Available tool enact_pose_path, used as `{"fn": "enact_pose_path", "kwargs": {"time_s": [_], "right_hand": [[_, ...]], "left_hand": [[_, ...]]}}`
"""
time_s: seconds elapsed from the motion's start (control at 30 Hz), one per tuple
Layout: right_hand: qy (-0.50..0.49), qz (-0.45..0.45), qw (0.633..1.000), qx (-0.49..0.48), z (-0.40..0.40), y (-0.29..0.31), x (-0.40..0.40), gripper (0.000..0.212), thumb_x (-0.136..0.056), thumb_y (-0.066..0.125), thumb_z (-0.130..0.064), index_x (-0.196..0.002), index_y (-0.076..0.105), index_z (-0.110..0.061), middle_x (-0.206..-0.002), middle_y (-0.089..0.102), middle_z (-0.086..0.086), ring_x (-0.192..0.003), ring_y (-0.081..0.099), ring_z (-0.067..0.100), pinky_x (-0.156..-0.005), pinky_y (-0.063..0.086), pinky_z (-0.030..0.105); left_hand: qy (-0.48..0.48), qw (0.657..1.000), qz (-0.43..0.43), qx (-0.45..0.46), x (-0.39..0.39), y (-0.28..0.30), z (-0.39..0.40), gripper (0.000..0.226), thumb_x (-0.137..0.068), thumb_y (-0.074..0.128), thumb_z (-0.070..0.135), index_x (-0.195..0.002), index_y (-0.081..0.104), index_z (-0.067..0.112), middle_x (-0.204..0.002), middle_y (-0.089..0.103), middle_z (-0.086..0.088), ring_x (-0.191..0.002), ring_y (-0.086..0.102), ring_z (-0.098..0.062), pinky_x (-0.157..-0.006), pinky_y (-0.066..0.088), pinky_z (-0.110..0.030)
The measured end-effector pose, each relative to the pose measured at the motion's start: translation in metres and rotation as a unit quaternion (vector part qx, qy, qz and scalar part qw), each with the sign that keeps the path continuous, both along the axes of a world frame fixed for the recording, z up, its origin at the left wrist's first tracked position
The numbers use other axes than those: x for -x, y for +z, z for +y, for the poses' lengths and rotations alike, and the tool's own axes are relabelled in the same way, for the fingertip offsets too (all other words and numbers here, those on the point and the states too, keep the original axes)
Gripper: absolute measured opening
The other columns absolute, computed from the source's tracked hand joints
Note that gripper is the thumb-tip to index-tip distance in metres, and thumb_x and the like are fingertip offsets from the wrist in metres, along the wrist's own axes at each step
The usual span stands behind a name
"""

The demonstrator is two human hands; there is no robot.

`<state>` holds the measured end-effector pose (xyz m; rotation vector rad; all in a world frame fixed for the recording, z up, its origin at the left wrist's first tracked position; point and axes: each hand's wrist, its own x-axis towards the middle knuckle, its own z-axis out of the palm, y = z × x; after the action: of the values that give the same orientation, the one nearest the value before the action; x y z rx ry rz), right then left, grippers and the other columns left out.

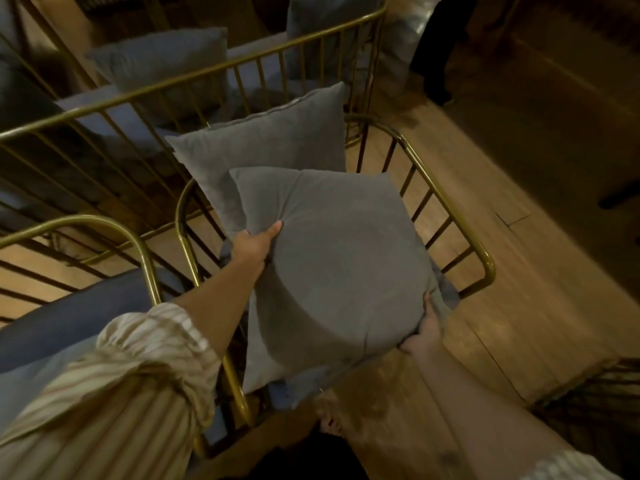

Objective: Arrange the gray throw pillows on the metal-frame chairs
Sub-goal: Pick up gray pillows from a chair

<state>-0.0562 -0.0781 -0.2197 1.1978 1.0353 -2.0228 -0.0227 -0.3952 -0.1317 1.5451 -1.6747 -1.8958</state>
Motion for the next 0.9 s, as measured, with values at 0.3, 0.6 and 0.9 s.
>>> {"fn": "enact_pose_path", "kwargs": {"time_s": [0.3,0.6,0.9], "right_hand": [[0.013,0.202,0.979,0.031,-0.038,0.124,0.005,0.067,-0.083,0.061,-0.063,-0.136,0.055,-0.024,-0.129,0.065,0.004,-0.110,0.061,0.024,-0.079,0.051,0.038],[0.187,0.300,0.924,0.147,-0.135,0.195,-0.007,0.057,-0.092,0.045,-0.063,-0.132,0.056,-0.025,-0.104,0.078,0.002,-0.088,0.075,0.024,-0.066,0.061,0.035],[0.389,0.353,0.836,0.159,-0.252,0.228,-0.080,0.050,-0.099,0.041,-0.047,-0.089,0.081,-0.018,-0.093,0.079,0.003,-0.085,0.075,0.020,-0.075,0.063,0.037]], "left_hand": [[0.025,0.991,0.112,-0.074,-0.062,0.071,-0.029,0.085,-0.060,0.089,0.056,-0.126,0.062,0.011,-0.118,0.069,0.000,-0.109,0.066,-0.024,-0.102,0.050,-0.045],[0.123,0.978,0.161,-0.059,-0.184,0.121,-0.126,0.123,-0.039,0.081,0.081,-0.143,0.050,0.023,-0.132,0.063,-0.007,-0.118,0.062,-0.035,-0.103,0.047,-0.057],[0.154,0.981,-0.005,0.119,-0.327,0.132,-0.209,0.103,-0.056,0.053,0.097,-0.135,0.054,0.031,-0.138,0.059,-0.006,-0.125,0.056,-0.034,-0.103,0.041,-0.053]]}}
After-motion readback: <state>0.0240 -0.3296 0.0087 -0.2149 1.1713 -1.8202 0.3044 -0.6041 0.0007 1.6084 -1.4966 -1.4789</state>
